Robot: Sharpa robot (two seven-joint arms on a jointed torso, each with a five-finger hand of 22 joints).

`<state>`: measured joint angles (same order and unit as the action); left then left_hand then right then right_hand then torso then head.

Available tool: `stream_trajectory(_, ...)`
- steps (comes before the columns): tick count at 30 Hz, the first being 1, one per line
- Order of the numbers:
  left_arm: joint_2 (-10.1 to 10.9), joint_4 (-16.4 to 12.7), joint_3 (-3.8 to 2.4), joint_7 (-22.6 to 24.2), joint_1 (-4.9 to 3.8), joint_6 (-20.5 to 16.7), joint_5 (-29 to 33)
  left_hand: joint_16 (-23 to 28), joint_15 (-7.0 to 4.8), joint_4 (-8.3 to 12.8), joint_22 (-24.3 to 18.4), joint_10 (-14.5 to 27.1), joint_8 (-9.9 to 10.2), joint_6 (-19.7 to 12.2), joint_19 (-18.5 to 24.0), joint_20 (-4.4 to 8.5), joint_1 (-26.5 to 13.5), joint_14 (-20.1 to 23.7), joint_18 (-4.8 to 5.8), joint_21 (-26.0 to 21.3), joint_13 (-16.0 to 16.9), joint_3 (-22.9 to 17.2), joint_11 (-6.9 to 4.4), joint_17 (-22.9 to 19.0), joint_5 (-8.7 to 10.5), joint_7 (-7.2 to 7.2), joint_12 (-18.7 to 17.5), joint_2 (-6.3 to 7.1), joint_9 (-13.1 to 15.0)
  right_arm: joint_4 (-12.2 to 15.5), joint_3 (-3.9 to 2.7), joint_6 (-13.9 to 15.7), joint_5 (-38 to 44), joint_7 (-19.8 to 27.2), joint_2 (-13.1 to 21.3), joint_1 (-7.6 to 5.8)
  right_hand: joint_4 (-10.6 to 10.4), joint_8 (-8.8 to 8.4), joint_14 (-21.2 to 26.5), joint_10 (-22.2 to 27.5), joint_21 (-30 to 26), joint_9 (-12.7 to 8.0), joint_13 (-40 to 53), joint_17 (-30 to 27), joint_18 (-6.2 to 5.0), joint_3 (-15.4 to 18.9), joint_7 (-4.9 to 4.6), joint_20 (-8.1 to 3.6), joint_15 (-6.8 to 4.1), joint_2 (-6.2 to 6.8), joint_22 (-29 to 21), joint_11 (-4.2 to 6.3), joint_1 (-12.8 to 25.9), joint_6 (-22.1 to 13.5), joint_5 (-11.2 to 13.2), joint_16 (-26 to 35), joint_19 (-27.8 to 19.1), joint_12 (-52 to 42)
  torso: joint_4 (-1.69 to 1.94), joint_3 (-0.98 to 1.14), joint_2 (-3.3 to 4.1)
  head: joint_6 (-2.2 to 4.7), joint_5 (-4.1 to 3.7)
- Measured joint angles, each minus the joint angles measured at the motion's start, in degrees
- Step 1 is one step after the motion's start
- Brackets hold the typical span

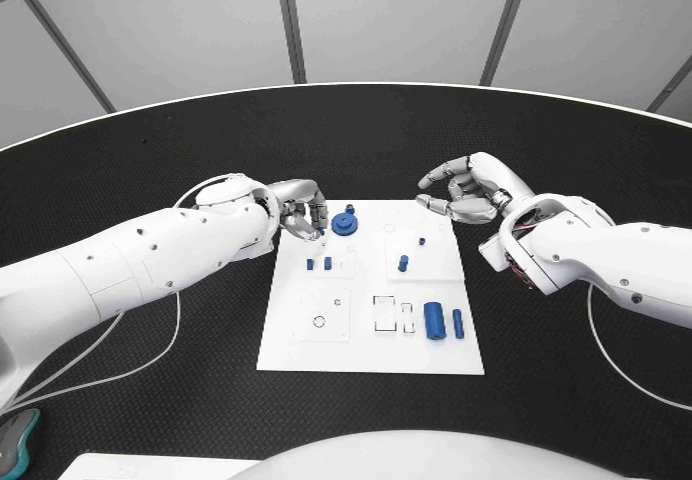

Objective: Assemble the parts on the task board

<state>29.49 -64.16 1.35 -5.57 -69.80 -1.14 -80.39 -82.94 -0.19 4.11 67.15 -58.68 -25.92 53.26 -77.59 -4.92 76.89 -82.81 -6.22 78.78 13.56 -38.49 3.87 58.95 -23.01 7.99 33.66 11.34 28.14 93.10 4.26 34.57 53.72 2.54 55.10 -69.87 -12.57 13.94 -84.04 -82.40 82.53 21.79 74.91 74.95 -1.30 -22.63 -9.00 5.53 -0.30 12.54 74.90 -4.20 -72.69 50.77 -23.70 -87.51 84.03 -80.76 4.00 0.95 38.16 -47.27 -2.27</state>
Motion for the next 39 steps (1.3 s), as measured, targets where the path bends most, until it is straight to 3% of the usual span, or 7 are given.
stream_trajectory(13,-1.44,1.99,0.03,0.09,0.59,1.27,-1.24,0.23,0.00,0.16,-0.05,0.01,0.23,-0.01,0.00,0.00,-0.07,0.00,0.00,0.00,0.00,0.16,0.01,-0.36,0.00,-0.01,-0.21,0.07,-0.01,0.17,0.00,0.02,0.00,-0.01,0.07,-0.01,0.00,0.00,0.00,0.00,0.00,0.00,0.00,-0.01,0.00,0.00,0.00,0.00,0.00,0.00,0.00,0.00,0.00,0.00,0.00,0.00,0.00,0.00,-0.01,0.02,-0.13,-0.40,0.01)
stream_trajectory(39,-2.04,2.69,0.08,0.35,0.70,3.20,-1.64,0.23,-0.20,0.16,-0.43,-0.20,0.62,0.40,0.00,0.00,-0.05,0.21,-0.01,0.00,-0.03,0.16,-0.20,-0.96,0.00,-0.03,-0.60,0.09,-0.09,0.25,-0.01,0.03,0.00,-0.06,0.14,-0.01,0.00,0.00,0.00,0.00,0.00,0.00,-0.01,-0.03,0.00,0.00,0.00,0.00,0.00,0.00,0.00,0.00,0.00,0.00,0.00,0.00,0.00,0.00,-0.01,0.03,-0.20,-0.89,-0.15)
